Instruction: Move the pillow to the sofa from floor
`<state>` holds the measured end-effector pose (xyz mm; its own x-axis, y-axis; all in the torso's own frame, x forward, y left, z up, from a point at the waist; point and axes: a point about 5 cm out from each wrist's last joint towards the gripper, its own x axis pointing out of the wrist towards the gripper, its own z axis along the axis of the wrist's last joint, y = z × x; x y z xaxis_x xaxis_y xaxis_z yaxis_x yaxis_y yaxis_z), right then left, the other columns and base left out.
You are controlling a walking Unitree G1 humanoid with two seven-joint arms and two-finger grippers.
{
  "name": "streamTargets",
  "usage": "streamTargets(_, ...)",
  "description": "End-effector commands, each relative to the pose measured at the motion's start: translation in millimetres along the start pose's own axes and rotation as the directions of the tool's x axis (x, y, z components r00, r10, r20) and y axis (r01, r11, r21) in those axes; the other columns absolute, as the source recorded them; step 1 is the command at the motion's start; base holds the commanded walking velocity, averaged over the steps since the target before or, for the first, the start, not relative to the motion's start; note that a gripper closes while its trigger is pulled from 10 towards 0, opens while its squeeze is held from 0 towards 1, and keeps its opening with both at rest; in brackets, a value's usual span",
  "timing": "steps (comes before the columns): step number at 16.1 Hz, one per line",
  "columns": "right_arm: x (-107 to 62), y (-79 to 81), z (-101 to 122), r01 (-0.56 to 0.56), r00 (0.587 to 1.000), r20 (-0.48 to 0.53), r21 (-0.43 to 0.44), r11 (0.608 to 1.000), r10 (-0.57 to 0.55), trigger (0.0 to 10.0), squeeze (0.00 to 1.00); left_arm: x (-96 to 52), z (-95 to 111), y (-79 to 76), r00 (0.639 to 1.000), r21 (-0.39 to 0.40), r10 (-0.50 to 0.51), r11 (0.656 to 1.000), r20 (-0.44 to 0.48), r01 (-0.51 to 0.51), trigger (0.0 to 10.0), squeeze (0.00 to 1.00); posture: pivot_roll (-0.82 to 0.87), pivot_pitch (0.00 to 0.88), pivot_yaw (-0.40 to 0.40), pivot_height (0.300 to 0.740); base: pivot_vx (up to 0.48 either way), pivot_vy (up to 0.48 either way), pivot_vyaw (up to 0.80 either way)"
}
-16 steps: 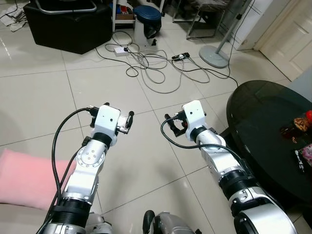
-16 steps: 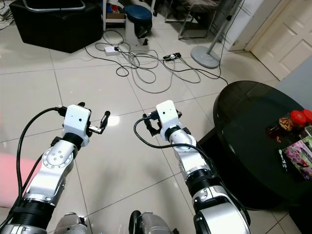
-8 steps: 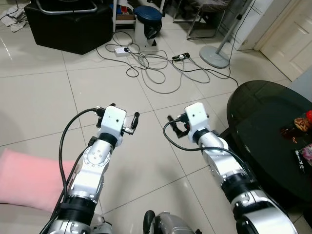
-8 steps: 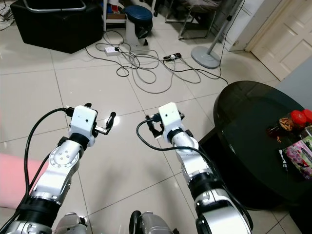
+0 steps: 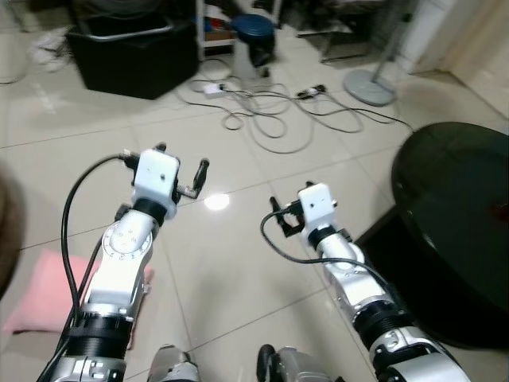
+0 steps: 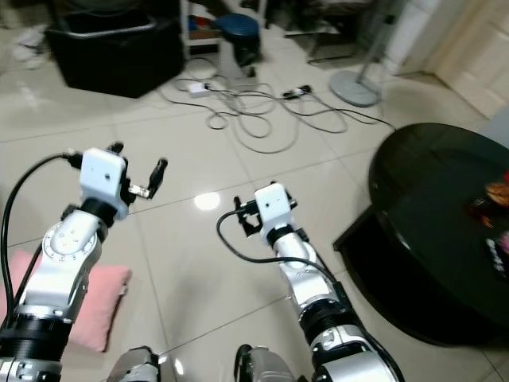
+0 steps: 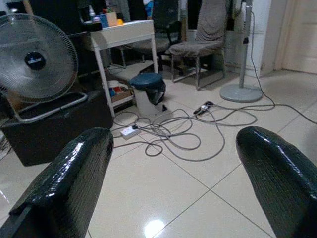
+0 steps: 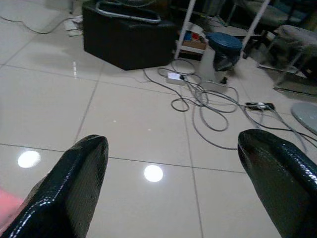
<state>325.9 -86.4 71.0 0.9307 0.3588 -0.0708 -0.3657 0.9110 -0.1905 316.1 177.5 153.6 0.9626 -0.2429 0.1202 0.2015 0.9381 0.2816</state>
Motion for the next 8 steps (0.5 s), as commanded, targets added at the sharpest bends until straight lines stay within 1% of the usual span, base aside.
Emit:
streamTargets(1, 1.4, -2.6, 1, 0.008, 1.0, 0.005, -0.017, 1.0, -0.008, 10.0, 0.0, -0.5, -2, -8.3, 0.999, -0.024, -0.038, 0.999, -0.019, 0.038, 10.0, 0.0, 0.15, 0.187, -0.107, 0.74, 0.0, 0.0, 0.0)
streamTargets(3, 4.3, -2.3, 2, 0.016, 1.0, 0.006, -0.029, 0.999, -0.015, 10.0, 0.0, -0.1, -5, -16.9, 0.997, -0.035, -0.074, 0.997, -0.026, 0.074, 10.0, 0.0, 0.15, 0.172, -0.107, 0.74, 0.0, 0.0, 0.0)
streamTargets(5, 7.6, 0.0, 4, 0.017, 1.0, 0.008, -0.044, 0.999, -0.016, 10.0, 0.0, 5.5, -4, -20.6, 0.997, -0.044, -0.076, 0.996, -0.017, 0.075, 10.0, 0.0, 0.15, 0.148, -0.109, 0.74, 0.0, 0.0, 0.0)
streamTargets(6, 11.1, 1.3, 6, 0.022, 1.0, 0.007, -0.042, 0.999, -0.022, 10.0, 0.0, 13.1, 1, -21.8, 0.998, -0.049, -0.069, 0.996, 0.002, 0.069, 10.0, 0.0, 0.15, 0.129, -0.101, 0.74, 0.0, 0.0, 0.0)
streamTargets(8, 14.1, 4.4, 8, 0.029, 1.0, 0.003, -0.053, 0.998, -0.029, 10.0, 0.0, 17.6, 9, -21.8, 0.996, -0.031, -0.086, 0.996, 0.022, 0.086, 10.0, 0.0, 0.16, 0.128, -0.07, 0.74, 0.0, 0.0, 0.0)
